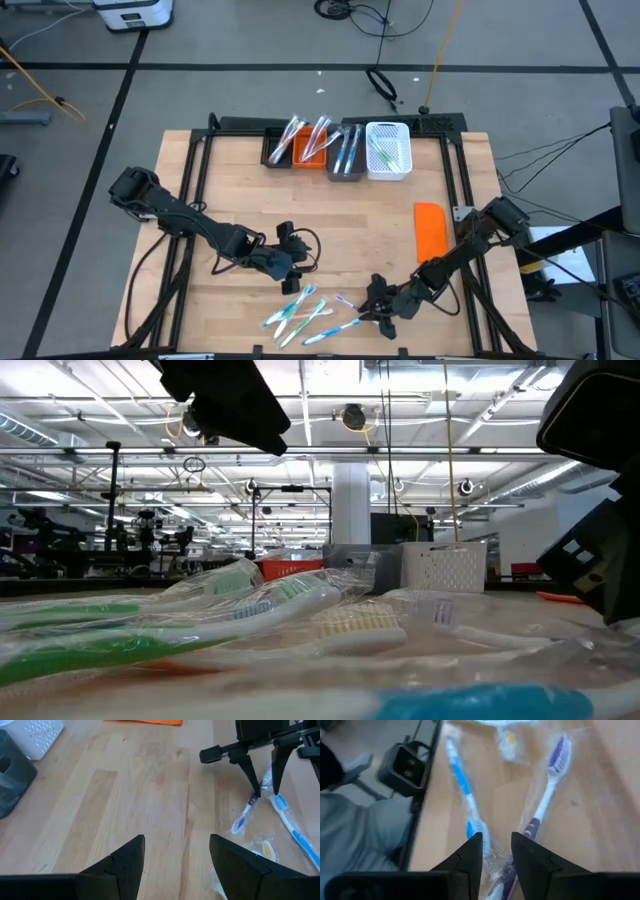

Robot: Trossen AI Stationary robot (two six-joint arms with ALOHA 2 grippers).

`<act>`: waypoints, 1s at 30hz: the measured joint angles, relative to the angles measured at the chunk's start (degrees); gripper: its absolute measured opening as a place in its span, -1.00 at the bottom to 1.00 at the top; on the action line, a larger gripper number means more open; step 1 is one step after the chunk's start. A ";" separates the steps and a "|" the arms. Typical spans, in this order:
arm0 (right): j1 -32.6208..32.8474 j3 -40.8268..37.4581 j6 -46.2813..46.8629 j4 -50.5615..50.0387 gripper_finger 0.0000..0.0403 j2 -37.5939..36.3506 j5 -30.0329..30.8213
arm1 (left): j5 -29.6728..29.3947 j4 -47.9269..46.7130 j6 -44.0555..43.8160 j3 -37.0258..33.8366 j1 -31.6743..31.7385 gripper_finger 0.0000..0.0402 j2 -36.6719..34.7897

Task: Pick & Place Toothbrushes
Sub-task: Put the purple toothbrush into the orange bin

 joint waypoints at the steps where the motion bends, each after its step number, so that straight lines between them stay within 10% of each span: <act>1: 0.01 0.00 -0.39 -0.08 -0.53 0.12 0.28 | 0.00 -0.03 0.00 0.00 0.00 0.12 0.00; 30: -2.64 0.41 -5.58 -3.21 -0.73 -1.39 2.74 | 0.00 0.07 0.24 0.00 0.00 0.12 0.00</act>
